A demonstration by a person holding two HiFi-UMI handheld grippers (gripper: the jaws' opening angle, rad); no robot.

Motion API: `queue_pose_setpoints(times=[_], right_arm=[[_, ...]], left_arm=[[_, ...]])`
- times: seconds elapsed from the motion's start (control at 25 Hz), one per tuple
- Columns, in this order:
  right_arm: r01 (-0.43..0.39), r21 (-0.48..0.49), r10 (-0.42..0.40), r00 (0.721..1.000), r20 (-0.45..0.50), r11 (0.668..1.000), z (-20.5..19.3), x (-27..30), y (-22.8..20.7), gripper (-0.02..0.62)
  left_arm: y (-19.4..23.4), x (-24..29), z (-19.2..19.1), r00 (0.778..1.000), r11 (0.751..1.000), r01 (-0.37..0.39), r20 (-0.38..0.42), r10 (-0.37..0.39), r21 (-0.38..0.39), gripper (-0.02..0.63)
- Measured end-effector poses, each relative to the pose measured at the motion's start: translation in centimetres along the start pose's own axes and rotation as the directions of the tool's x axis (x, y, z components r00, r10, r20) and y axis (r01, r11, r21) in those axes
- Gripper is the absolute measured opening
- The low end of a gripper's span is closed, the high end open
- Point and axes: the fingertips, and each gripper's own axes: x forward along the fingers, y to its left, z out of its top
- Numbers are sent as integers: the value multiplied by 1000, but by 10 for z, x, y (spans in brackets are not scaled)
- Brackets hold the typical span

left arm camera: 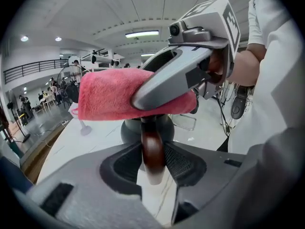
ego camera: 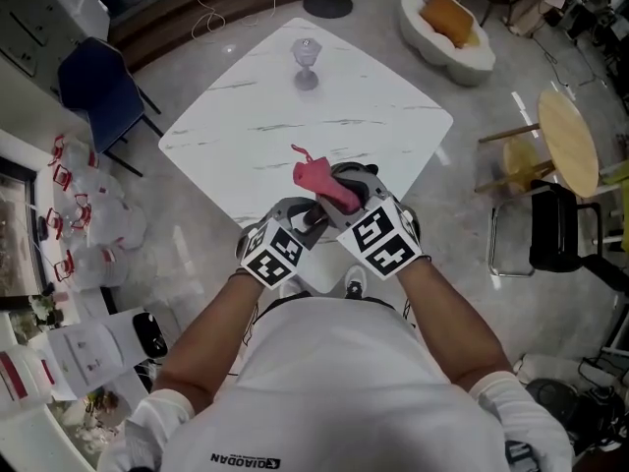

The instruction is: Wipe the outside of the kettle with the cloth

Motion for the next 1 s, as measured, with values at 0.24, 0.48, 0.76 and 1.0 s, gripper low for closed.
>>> queue_pose_setpoints(times=[0.24, 0.48, 0.76, 1.0], right_arm=[[-12, -16, 12, 1000, -17, 1000, -6, 4, -5, 133], [4, 122, -5, 1000, 1, 993, -23, 4, -36, 132], [44, 223, -49, 999, 16, 974, -37, -2, -76, 132], [43, 312, -57, 998, 38, 949, -47, -7, -99, 130]], left_arm=[[-2, 10, -5, 999, 1000, 25, -34, -26, -13, 124], [-3, 10, -8, 998, 995, 47, -31, -50, -84, 106], [-3, 11, -7, 997, 996, 58, -49, -62, -75, 107], [-4, 12, -8, 996, 995, 59, -67, -64, -78, 106]])
